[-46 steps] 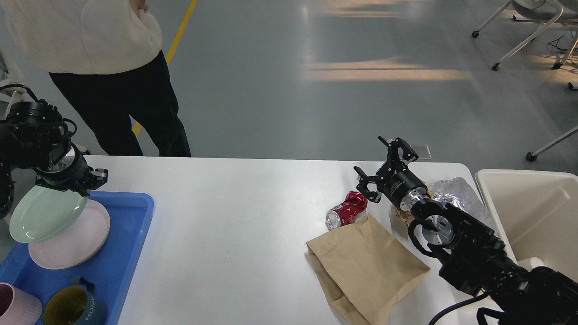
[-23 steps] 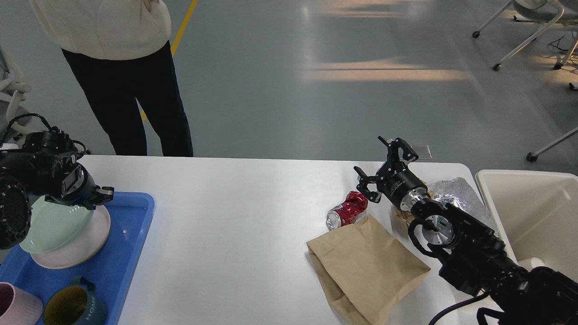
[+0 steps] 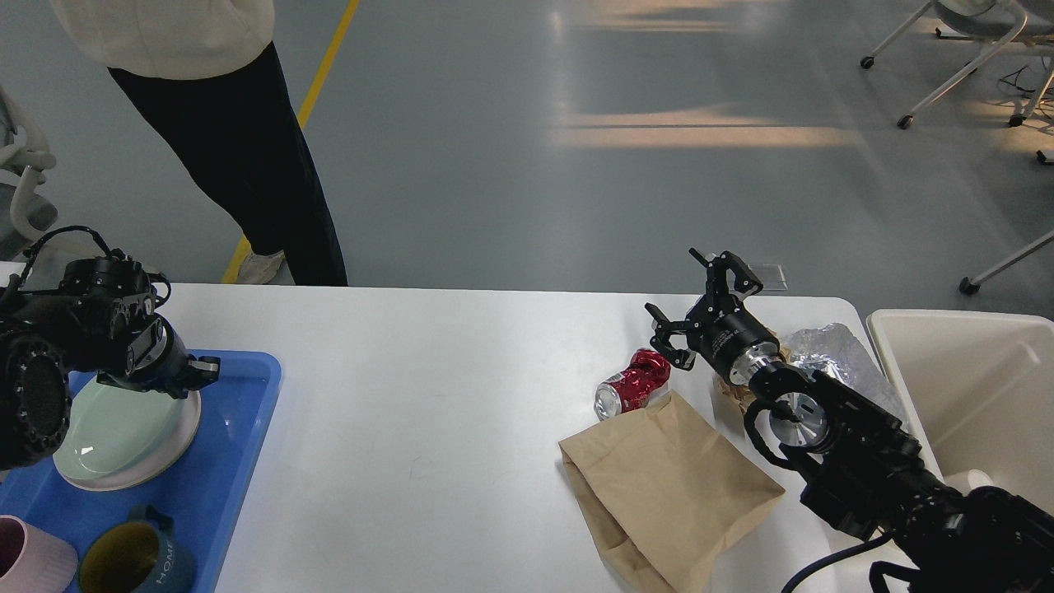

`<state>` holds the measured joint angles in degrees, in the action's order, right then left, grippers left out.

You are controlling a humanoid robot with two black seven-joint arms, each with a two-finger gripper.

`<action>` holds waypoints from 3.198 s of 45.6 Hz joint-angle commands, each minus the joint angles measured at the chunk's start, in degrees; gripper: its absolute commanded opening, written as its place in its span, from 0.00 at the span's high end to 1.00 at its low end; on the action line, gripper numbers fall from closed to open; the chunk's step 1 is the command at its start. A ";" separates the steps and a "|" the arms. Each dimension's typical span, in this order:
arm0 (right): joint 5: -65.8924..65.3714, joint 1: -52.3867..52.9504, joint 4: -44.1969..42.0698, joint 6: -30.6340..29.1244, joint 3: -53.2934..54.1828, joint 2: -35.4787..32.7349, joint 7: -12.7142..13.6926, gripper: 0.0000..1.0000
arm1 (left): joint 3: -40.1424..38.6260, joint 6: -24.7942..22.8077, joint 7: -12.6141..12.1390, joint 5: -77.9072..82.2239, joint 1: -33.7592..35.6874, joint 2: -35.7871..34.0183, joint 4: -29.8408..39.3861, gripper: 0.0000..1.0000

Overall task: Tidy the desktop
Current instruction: 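Lower the green plate onto the pink plate in the tray, then open the left gripper and raise it up away from the tray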

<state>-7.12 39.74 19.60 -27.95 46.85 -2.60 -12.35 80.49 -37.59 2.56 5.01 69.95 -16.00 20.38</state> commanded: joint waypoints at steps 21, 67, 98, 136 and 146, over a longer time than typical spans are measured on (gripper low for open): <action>0.00 -0.02 0.00 0.00 0.00 -0.03 -0.05 0.00 | 0.20 0.06 -0.10 0.09 -0.17 0.00 0.10 0.49; 0.00 -0.02 0.00 0.00 0.00 -0.03 -0.05 0.00 | -33.27 -3.55 0.08 -0.26 19.69 6.59 -13.52 0.03; 0.00 -0.02 0.00 0.00 0.00 -0.03 0.04 0.00 | -57.36 6.47 0.43 -4.57 21.54 7.56 -16.78 0.03; 0.00 -0.02 0.00 0.00 0.00 -0.03 -0.05 0.00 | -98.94 12.01 0.43 -5.36 10.12 13.98 -16.69 0.03; 0.00 0.07 0.00 0.00 0.00 0.05 0.04 0.00 | -108.16 13.24 0.43 -5.89 -0.86 14.59 -16.69 0.03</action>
<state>-7.12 39.74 19.60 -27.95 46.84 -2.62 -12.37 -22.80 -25.31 2.99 -0.46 74.92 -1.79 3.68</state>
